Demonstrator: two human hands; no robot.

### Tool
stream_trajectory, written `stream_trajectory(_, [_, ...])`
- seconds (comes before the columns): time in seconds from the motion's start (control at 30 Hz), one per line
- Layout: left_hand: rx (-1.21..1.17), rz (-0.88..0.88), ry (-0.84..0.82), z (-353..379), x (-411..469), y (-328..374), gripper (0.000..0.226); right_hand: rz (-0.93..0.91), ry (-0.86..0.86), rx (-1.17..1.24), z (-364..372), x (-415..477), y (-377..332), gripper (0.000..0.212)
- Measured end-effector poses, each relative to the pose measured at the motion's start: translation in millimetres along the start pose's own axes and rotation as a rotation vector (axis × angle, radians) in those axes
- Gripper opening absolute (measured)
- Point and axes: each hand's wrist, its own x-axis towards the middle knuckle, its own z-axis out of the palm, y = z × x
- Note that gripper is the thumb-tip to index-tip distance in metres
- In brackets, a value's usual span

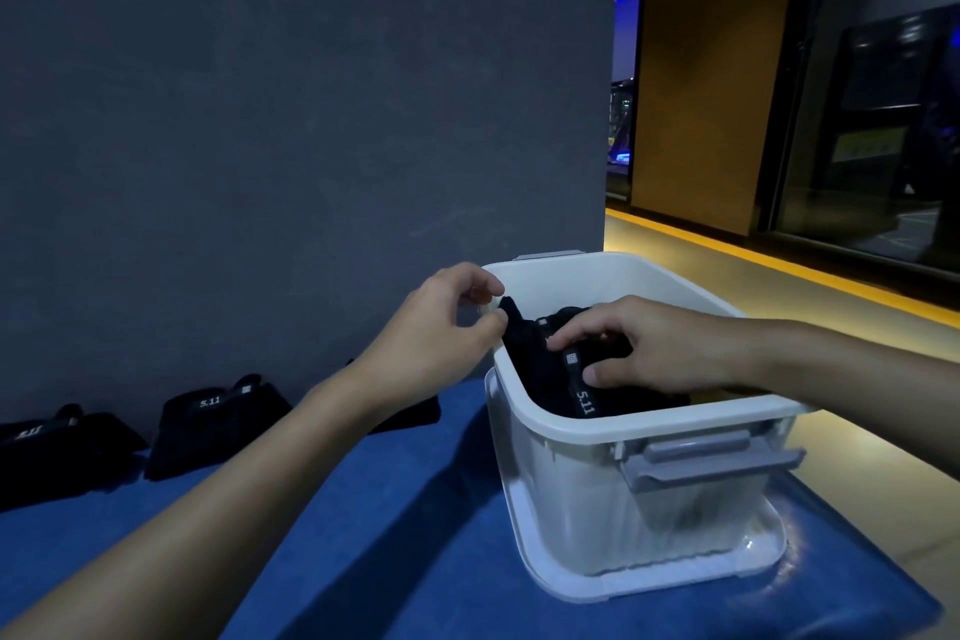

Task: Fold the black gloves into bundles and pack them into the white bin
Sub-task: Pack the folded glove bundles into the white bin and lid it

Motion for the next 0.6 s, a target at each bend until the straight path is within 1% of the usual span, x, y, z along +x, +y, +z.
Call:
stream_trajectory(0.07, [0.002, -0.003, 0.004, 0, 0, 0, 0.02, 0.006, -0.029, -0.03, 1, 1, 1, 0.04])
stream_trajectory(0.33, [-0.01, -0.005, -0.009, -2, -1, 3, 0.018, -0.006, -0.039, -0.062, -1, 1, 1, 0.04])
stream_trajectory(0.5, [-0.21, -0.093, -0.045, -10, -1, 8, 0.011, -0.016, -0.026, -0.005, -6, 1, 1, 0.04])
stream_trajectory(0.6, [-0.273, -0.108, -0.044, -17, -3, 9, 0.01, -0.01, -0.038, 0.037, -12, -1, -2, 0.04])
